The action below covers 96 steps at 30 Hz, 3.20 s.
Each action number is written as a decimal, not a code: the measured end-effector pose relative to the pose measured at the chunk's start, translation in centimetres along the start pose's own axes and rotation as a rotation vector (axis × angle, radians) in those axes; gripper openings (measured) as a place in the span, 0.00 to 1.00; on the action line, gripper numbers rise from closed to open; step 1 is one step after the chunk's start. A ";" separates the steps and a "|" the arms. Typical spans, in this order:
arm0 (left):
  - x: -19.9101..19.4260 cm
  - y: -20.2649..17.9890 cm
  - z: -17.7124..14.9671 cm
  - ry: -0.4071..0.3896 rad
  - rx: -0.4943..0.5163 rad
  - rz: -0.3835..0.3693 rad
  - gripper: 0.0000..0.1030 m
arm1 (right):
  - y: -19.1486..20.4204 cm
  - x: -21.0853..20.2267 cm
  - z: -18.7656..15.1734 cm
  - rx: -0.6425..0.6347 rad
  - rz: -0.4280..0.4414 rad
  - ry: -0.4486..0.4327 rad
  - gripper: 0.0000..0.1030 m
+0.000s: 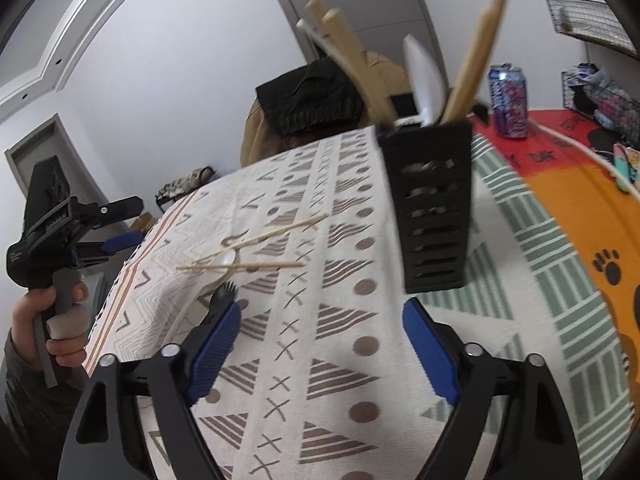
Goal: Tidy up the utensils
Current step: 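Move both open tools back over the black spork and chopsticks, then close the left tool on a chopstick while the right tool grasps the black spork, then lift the chopstick and spork and carry both over the black holder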
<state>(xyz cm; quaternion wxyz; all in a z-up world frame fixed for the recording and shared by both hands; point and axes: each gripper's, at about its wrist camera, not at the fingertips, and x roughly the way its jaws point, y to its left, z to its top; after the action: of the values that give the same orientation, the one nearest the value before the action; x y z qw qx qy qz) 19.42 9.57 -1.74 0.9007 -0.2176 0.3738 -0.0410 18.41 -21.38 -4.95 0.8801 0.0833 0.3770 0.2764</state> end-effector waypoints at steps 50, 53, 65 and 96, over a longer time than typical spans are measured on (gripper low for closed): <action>-6.3 7.9 -0.4 -0.311 -0.412 -0.226 0.05 | 5.8 10.6 0.9 0.043 0.252 0.276 0.37; -8.4 7.7 0.1 -0.355 -0.378 -0.201 0.05 | 6.2 11.8 1.2 0.042 0.252 0.298 0.34; -12.2 9.1 -0.3 -0.428 -0.374 -0.143 0.05 | 8.7 15.3 3.0 -0.059 0.212 0.396 0.20; -10.7 -0.6 3.6 -0.395 -0.159 -0.244 0.05 | 7.6 -5.1 10.9 -0.213 0.011 -0.188 0.03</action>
<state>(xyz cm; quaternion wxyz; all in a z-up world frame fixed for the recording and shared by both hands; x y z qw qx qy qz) 14.25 12.90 7.76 0.9247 -0.3351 0.1634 -0.0765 20.05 -17.21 8.60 0.9139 0.0171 0.2610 0.3105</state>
